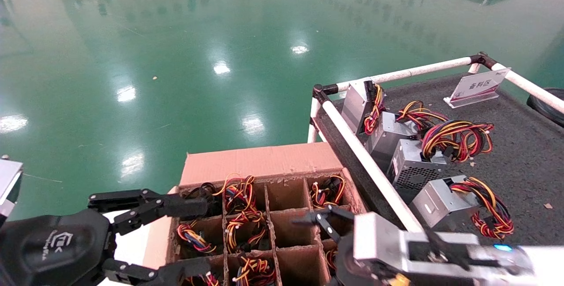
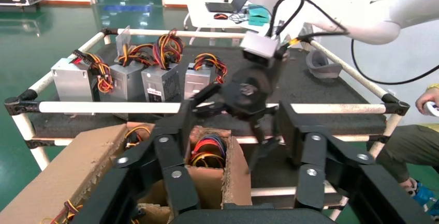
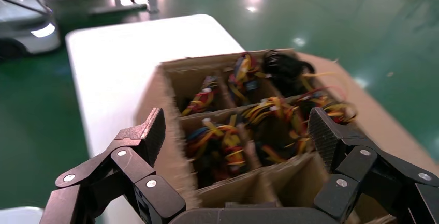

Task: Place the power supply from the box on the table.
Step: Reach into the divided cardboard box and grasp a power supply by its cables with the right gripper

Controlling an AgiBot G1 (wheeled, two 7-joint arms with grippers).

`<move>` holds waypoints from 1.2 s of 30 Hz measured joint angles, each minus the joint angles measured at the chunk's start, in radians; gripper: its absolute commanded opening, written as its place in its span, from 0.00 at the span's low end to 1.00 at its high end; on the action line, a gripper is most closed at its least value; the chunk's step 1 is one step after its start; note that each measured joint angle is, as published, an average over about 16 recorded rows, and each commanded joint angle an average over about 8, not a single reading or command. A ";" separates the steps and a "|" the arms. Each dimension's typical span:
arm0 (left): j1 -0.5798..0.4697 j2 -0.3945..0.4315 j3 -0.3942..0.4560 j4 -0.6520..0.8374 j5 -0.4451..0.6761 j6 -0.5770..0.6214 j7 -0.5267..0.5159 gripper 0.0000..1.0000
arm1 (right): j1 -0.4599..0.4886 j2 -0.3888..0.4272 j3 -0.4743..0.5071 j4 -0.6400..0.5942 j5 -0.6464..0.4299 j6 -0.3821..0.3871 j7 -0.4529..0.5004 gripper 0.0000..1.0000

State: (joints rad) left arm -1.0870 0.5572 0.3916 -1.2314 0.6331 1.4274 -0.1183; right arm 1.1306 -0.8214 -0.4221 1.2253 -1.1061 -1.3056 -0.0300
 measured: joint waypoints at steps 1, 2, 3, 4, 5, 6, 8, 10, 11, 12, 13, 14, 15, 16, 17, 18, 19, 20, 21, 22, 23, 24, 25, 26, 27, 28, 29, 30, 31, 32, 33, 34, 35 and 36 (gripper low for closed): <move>0.000 0.000 0.000 0.000 0.000 0.000 0.000 1.00 | 0.006 -0.014 -0.003 -0.008 -0.011 0.006 -0.022 1.00; 0.000 0.000 0.000 0.000 0.000 0.000 0.000 1.00 | 0.012 -0.029 -0.005 -0.016 -0.021 0.013 -0.044 1.00; 0.000 0.000 0.000 0.000 0.000 0.000 0.000 1.00 | 0.017 -0.043 -0.008 -0.026 -0.031 0.019 -0.067 1.00; 0.000 0.000 0.000 0.000 0.000 0.000 0.000 1.00 | 0.023 -0.058 -0.010 -0.035 -0.040 0.026 -0.090 1.00; 0.000 0.000 0.000 0.000 0.000 0.000 0.000 1.00 | 0.029 -0.072 -0.012 -0.046 -0.050 0.032 -0.113 1.00; 0.000 0.000 0.000 0.000 0.000 0.000 0.000 1.00 | 0.034 -0.086 -0.014 -0.057 -0.058 0.039 -0.137 1.00; 0.000 0.000 0.000 0.000 0.000 0.000 0.000 1.00 | 0.045 -0.113 -0.017 -0.081 -0.076 0.052 -0.188 1.00; 0.000 0.000 0.000 0.000 0.000 0.000 0.000 1.00 | 0.055 -0.138 -0.020 -0.108 -0.093 0.063 -0.240 1.00; 0.000 0.000 0.000 0.000 0.000 0.000 0.000 1.00 | 0.061 -0.151 -0.022 -0.123 -0.101 0.067 -0.266 1.00; 0.000 0.000 0.000 0.000 0.000 0.000 0.000 1.00 | 0.068 -0.162 -0.024 -0.139 -0.108 0.070 -0.291 1.00; 0.000 0.000 0.000 0.000 0.000 0.000 0.000 1.00 | 0.075 -0.174 -0.026 -0.155 -0.116 0.073 -0.315 1.00; 0.000 0.000 0.000 0.000 0.000 0.000 0.000 1.00 | 0.082 -0.185 -0.028 -0.172 -0.123 0.075 -0.340 1.00; 0.000 0.000 0.000 0.000 0.000 0.000 0.000 1.00 | 0.089 -0.195 -0.030 -0.190 -0.129 0.076 -0.364 1.00; 0.000 0.000 0.000 0.000 0.000 0.000 0.000 1.00 | 0.097 -0.206 -0.032 -0.208 -0.136 0.077 -0.387 1.00; 0.000 0.000 0.000 0.000 0.000 0.000 0.000 1.00 | 0.106 -0.216 -0.035 -0.227 -0.143 0.077 -0.409 1.00; 0.000 0.000 0.000 0.000 0.000 0.000 0.000 1.00 | 0.114 -0.225 -0.037 -0.246 -0.149 0.077 -0.431 1.00; 0.000 0.000 0.000 0.000 0.000 0.000 0.000 1.00 | 0.122 -0.234 -0.039 -0.266 -0.155 0.077 -0.453 1.00; 0.000 0.000 0.000 0.000 0.000 0.000 0.000 1.00 | 0.131 -0.244 -0.041 -0.285 -0.160 0.076 -0.476 1.00; 0.000 0.000 0.000 0.000 0.000 0.000 0.000 1.00 | 0.139 -0.253 -0.043 -0.305 -0.165 0.075 -0.498 1.00; 0.000 0.000 0.000 0.000 0.000 0.000 0.000 1.00 | 0.147 -0.262 -0.045 -0.324 -0.169 0.073 -0.520 1.00; 0.000 0.000 0.000 0.000 0.000 0.000 0.000 1.00 | 0.155 -0.270 -0.047 -0.344 -0.173 0.072 -0.542 1.00; 0.000 0.000 0.000 0.000 0.000 0.000 0.000 1.00 | 0.164 -0.279 -0.048 -0.364 -0.176 0.069 -0.563 0.96; 0.000 0.000 0.000 0.000 0.000 0.000 0.000 1.00 | 0.172 -0.287 -0.050 -0.382 -0.179 0.066 -0.584 0.89; 0.000 0.000 0.000 0.000 0.000 0.000 0.000 1.00 | 0.180 -0.295 -0.051 -0.401 -0.182 0.064 -0.605 0.81; 0.000 0.000 0.000 0.000 0.000 0.000 0.000 1.00 | 0.187 -0.304 -0.053 -0.420 -0.184 0.061 -0.626 0.71; 0.000 0.000 0.000 0.000 0.000 0.000 0.000 1.00 | 0.195 -0.311 -0.054 -0.437 -0.187 0.058 -0.646 0.60; 0.000 0.000 0.000 0.000 0.000 0.000 0.000 1.00 | 0.202 -0.319 -0.056 -0.455 -0.189 0.056 -0.666 0.47; 0.000 0.000 0.000 0.000 0.000 0.000 0.000 1.00 | 0.209 -0.327 -0.057 -0.473 -0.191 0.054 -0.686 0.35; 0.000 0.000 0.000 0.000 0.000 0.000 0.000 1.00 | 0.216 -0.335 -0.058 -0.489 -0.194 0.052 -0.705 0.23; 0.000 0.000 0.000 0.000 0.000 0.000 0.000 1.00 | 0.223 -0.343 -0.060 -0.506 -0.196 0.051 -0.725 0.13; 0.000 0.000 0.000 0.000 0.000 0.000 0.000 1.00 | 0.229 -0.351 -0.061 -0.523 -0.199 0.051 -0.743 0.08; 0.000 0.000 0.000 0.000 0.000 0.000 0.000 1.00 | 0.236 -0.358 -0.062 -0.539 -0.201 0.050 -0.761 0.04; 0.000 0.000 0.000 0.000 0.000 0.000 0.000 1.00 | 0.243 -0.366 -0.063 -0.555 -0.204 0.050 -0.779 0.01; 0.000 0.000 0.000 0.000 0.000 0.000 0.000 1.00 | 0.249 -0.373 -0.065 -0.570 -0.207 0.051 -0.797 0.00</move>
State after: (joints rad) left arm -1.0870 0.5572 0.3916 -1.2314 0.6331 1.4274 -0.1183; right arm 1.3796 -1.1945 -0.4867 0.6552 -1.3132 -1.2551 -0.8271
